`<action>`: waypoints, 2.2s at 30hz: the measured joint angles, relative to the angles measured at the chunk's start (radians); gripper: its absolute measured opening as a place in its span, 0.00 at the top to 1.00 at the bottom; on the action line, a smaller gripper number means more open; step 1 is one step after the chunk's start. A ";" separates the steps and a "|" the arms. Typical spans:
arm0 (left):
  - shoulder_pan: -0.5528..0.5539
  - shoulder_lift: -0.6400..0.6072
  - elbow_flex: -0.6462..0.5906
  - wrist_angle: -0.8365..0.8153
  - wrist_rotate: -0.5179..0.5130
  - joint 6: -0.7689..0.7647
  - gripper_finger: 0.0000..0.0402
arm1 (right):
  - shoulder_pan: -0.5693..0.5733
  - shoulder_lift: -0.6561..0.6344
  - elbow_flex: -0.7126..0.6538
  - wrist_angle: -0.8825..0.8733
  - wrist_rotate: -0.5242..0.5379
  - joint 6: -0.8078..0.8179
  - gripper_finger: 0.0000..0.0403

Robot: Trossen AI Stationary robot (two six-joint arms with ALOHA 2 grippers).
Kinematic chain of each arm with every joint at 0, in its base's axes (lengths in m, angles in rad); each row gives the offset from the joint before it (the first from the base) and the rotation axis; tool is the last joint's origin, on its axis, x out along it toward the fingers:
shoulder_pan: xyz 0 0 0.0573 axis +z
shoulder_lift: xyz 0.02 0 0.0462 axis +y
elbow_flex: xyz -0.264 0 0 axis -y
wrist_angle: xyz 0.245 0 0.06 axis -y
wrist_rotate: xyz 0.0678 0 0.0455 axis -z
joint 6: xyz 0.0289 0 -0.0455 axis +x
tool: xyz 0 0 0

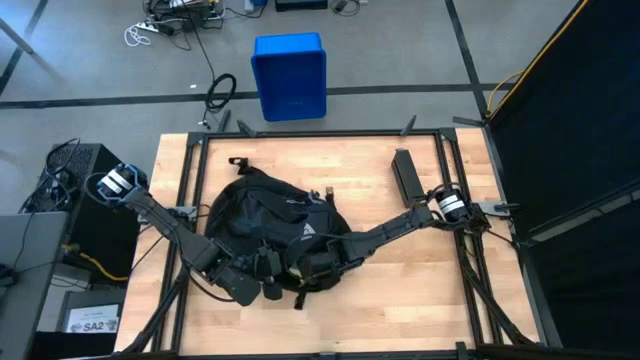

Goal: Unpack backpack
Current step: Remove the yellow zip bag from the black backpack

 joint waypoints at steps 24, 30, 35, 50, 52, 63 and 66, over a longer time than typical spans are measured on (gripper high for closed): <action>0.103 0.000 -0.042 -0.087 -0.025 -0.027 0.99 | 0.188 -0.127 0.102 -0.178 0.325 0.082 1.00; 0.128 0.000 -0.044 -0.109 -0.038 -0.028 0.99 | 0.249 -0.194 0.104 -0.204 0.381 0.126 1.00; 0.142 0.000 -0.044 -0.108 -0.042 -0.029 0.99 | 0.280 -0.245 0.103 -0.215 0.405 0.156 1.00; 0.141 0.000 -0.044 -0.100 -0.021 -0.034 0.99 | 0.223 -0.133 0.078 -0.296 0.145 0.159 0.68; 0.141 0.000 -0.044 -0.097 -0.009 -0.034 0.99 | 0.216 -0.110 0.078 -0.312 0.167 0.158 0.58; 0.141 0.000 -0.044 -0.091 0.029 -0.043 0.99 | 0.129 0.044 0.078 -0.190 0.282 0.131 0.27; 0.141 0.000 -0.045 -0.090 0.038 -0.043 0.99 | 0.086 0.073 0.078 -0.104 0.281 0.125 0.30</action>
